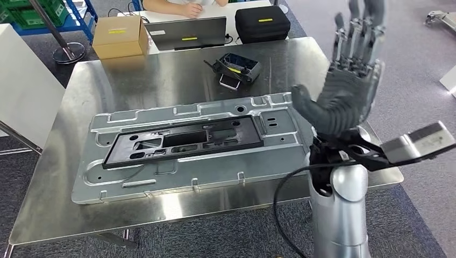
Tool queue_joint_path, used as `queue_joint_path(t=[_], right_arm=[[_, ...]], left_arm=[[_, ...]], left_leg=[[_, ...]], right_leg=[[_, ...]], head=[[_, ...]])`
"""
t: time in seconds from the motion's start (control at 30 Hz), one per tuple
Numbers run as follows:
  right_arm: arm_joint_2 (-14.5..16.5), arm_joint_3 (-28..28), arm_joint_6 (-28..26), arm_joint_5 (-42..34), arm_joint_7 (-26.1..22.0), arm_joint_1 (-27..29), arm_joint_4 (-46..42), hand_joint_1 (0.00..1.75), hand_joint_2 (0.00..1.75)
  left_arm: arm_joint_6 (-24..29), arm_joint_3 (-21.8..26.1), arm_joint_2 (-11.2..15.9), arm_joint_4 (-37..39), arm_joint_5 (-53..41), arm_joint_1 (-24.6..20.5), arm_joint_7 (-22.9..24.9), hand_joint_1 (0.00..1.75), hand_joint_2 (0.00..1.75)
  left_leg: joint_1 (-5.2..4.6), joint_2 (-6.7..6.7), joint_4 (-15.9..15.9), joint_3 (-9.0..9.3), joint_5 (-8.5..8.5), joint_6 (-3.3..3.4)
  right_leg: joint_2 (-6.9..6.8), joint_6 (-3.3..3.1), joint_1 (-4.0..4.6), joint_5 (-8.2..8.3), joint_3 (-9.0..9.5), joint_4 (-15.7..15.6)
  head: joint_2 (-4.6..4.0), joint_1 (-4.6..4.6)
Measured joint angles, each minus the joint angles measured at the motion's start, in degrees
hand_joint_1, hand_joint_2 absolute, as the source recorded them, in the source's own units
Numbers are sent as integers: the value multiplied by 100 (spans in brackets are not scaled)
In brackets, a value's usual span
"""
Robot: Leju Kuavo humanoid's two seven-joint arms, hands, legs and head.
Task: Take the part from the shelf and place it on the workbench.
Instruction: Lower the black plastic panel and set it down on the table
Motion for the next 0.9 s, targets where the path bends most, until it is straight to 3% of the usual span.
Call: queue_joint_path(t=[0.07, 0.13, 0.17, 0.27, 0.33, 0.43, 0.47, 0.5, 0.53, 0.6, 0.67, 0.7, 0.77, 0.8, 0.83, 0.9], right_arm=[[-66, -234, -625, 332, -147, 430, -215, 0, 0], [-122, -476, -1171, 513, -314, 856, -412, 0, 0], [-155, -602, -1323, 526, -391, 1075, -502, 0, 0], [-239, -954, -1511, 509, -590, 1715, -716, 0, 0], [-264, -1165, -1581, 508, -710, 2121, -833, 0, 0], [-268, -1480, -1713, 597, -845, 2753, -977, 0, 0], [-257, -1581, -1787, 682, -862, 2937, -1012, 0, 0], [-235, -1678, -1876, 783, -868, 3106, -1051, 0, 0], [-204, -1766, -1972, 880, -872, 3263, -1096, 0, 0], [-126, -1913, -2130, 1017, -882, 3526, -1198, 0, 0], [-41, -2036, -2232, 1090, -899, 3739, -1294, 0, 0], [6, -2102, -2262, 1110, -903, 3834, -1333, 0, 0], [102, -2235, -2269, 1124, -886, 4000, -1376, 0, 0], [151, -2291, -2247, 1121, -867, 4057, -1384, 0, 0], [201, -2345, -2214, 1116, -845, 4115, -1388, 0, 0], [299, -2455, -2143, 1110, -806, 4227, -1393, 0, 0]], left_arm=[[2, -2, -1, 8, 56, 2, -13, 0, 0], [3, -12, -1, 16, 93, 2, -24, 0, 0], [1, -19, -1, 19, 109, 2, -29, 0, 0], [-24, -39, -1, 28, 149, 3, -39, 0, 0], [-55, -54, 1, 30, 156, -9, -44, 0, 0], [-92, -104, 8, 32, 163, -17, -48, 0, 0], [-102, -126, 8, 32, 164, -15, -48, 0, 0], [-113, -149, 8, 32, 159, -14, -48, 0, 0], [-125, -173, 8, 32, 150, -15, -47, 0, 0], [-156, -226, 8, 32, 113, -31, -44, 0, 0], [-184, -293, 10, 32, 63, -55, -39, 0, 0], [-193, -326, 14, 32, 36, -64, -34, 0, 0], [-202, -386, 36, 36, -8, -63, -25, 0, 0], [-205, -417, 47, 39, -25, -61, -22, 0, 0], [-210, -447, 57, 43, -43, -59, -21, 0, 0], [-225, -496, 62, 45, -71, -67, -19, 0, 0]], left_leg=[[21, -1, -662, 378, 345, -3], [9, -10, -1356, 752, 582, 39], [-6, -15, -1509, 825, 619, 69], [-34, -11, -1564, 801, 693, 190], [-22, 9, -1620, 758, 786, 298], [-38, -6, -1638, 604, 914, 375], [-47, -26, -1632, 538, 960, 374], [-54, -50, -1624, 467, 1008, 367], [-58, -83, -1612, 392, 1058, 354], [-58, -165, -1575, 256, 1156, 314], [-70, -251, -1547, 186, 1249, 257], [-74, -292, -1547, 175, 1298, 225], [-80, -369, -1583, 158, 1392, 150], [-76, -347, -1561, 125, 1353, 119], [-73, -285, -1454, 73, 1195, 88], [-46, -110, -900, -85, 594, 28]], right_leg=[[4, 24, -9, -2, -1, 16], [8, 87, -1, 4, -9, 30], [10, 126, 1, 17, -16, 31], [17, 246, -11, 53, -27, 15], [30, 300, -21, -186, -113, 206], [39, 318, -28, -926, -440, 1184], [39, 319, -27, -1045, -486, 1449], [40, 314, -27, -1044, -441, 1544], [46, 303, -26, -939, -285, 1433], [168, 253, -26, -702, 290, 728], [344, 215, -16, -666, 766, 77], [394, 201, -4, -692, 861, -71], [317, 152, 0, -622, 830, -113], [258, 109, -9, -572, 789, -120], [190, 61, -23, -509, 734, -131], [56, 0, -35, -382, 586, -139]], head=[[0, 0], [0, 1], [0, 1], [0, 1], [0, 1], [0, 1], [0, 2], [0, 2], [0, 2], [0, 2], [0, -2], [1, -5], [1, -6], [1, -8], [0, -7], [0, -8]])
